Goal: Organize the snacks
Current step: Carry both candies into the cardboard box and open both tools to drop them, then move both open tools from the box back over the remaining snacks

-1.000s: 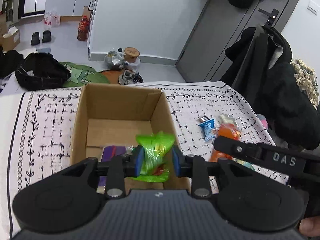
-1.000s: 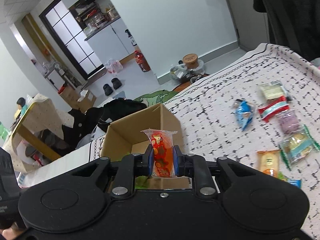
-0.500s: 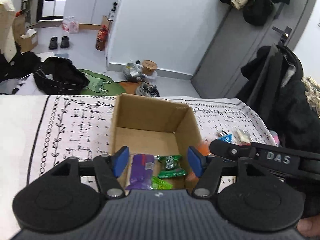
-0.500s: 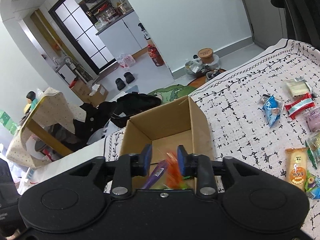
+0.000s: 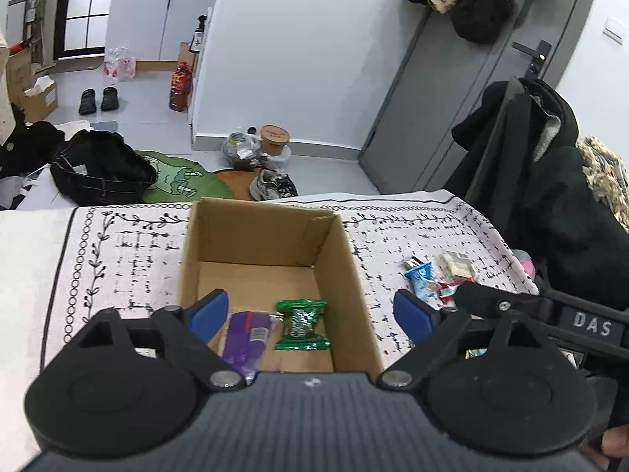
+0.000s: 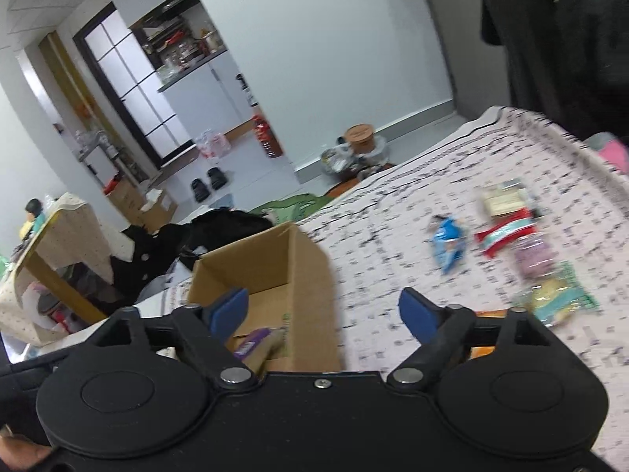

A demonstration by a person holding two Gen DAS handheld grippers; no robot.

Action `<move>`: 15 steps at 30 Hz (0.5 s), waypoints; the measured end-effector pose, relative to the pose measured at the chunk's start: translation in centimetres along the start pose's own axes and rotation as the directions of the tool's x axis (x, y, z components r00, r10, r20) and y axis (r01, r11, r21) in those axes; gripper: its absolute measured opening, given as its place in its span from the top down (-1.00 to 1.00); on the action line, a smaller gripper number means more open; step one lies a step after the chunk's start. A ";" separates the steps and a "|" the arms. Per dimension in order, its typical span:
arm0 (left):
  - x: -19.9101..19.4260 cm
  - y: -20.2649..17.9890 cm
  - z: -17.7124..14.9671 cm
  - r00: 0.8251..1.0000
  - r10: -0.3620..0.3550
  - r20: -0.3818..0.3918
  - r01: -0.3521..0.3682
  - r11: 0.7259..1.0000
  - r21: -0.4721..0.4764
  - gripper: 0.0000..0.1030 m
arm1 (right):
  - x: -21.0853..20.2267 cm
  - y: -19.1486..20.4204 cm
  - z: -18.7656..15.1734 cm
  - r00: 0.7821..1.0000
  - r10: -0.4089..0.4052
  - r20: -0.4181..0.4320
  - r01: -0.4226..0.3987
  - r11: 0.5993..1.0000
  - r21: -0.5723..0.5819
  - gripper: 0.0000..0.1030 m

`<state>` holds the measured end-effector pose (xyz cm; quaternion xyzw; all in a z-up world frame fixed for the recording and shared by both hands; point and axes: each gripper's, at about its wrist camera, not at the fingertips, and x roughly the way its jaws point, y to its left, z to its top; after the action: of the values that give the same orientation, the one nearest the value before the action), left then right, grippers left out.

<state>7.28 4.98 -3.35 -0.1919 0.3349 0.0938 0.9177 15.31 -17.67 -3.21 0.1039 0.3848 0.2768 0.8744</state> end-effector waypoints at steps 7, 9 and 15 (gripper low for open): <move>0.2 -2.0 -0.2 1.000 -0.025 0.018 0.024 0.998 0.060 -1.00 | -1.7 -2.4 0.1 0.998 -0.052 0.022 0.053 0.998 -0.016 -0.87; 0.3 -2.6 -0.2 0.999 -0.034 0.017 0.033 0.997 0.070 -1.00 | -2.1 -2.9 0.1 0.998 -0.062 0.027 0.063 0.998 -0.020 -0.88; 1.1 -4.5 -0.4 0.997 -0.076 -0.013 0.076 0.991 0.110 -1.00 | -3.6 -4.9 0.2 0.994 -0.104 0.045 0.104 0.994 -0.018 -0.95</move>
<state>9.22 0.75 -3.03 -0.1541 0.3359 0.0394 0.9284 15.47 -23.74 -2.77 0.0810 0.3673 0.2325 0.8969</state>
